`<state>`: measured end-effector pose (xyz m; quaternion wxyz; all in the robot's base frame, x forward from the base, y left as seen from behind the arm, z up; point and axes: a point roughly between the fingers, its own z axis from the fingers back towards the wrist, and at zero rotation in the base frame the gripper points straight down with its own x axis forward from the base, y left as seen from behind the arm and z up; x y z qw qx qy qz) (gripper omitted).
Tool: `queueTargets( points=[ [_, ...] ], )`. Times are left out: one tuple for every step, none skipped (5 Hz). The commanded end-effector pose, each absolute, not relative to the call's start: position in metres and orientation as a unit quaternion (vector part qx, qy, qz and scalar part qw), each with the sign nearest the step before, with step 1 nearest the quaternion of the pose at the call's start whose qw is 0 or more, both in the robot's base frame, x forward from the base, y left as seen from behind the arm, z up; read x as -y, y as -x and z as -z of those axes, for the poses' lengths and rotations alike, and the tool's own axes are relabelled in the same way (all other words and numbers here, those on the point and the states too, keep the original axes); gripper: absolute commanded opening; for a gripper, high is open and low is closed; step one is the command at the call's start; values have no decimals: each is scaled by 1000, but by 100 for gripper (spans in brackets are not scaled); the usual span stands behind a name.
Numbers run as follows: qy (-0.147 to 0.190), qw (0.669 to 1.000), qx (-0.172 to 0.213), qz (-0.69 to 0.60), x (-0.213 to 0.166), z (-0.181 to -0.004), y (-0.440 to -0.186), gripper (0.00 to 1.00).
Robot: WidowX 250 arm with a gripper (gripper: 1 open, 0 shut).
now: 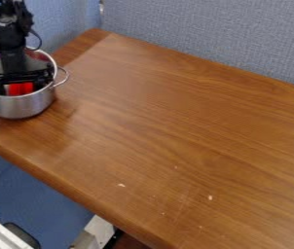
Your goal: Put the red object in the metal pot
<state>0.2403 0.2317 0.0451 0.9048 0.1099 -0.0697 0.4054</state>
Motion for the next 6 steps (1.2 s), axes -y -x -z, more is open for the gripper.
queueTargets(
  points=[
    [-119, 900, 88, -411, -233, -57, -243, 0],
    [-122, 898, 82, -416, -232, -52, -243, 100],
    [-122, 896, 77, -419, -232, -46, -244, 100],
    [-125, 888, 69, -437, -235, -48, -250, 100],
    [-125, 879, 61, -456, -240, -53, -255, 0],
    [-125, 866, 55, -480, -246, -51, -249, 100]
  ],
)
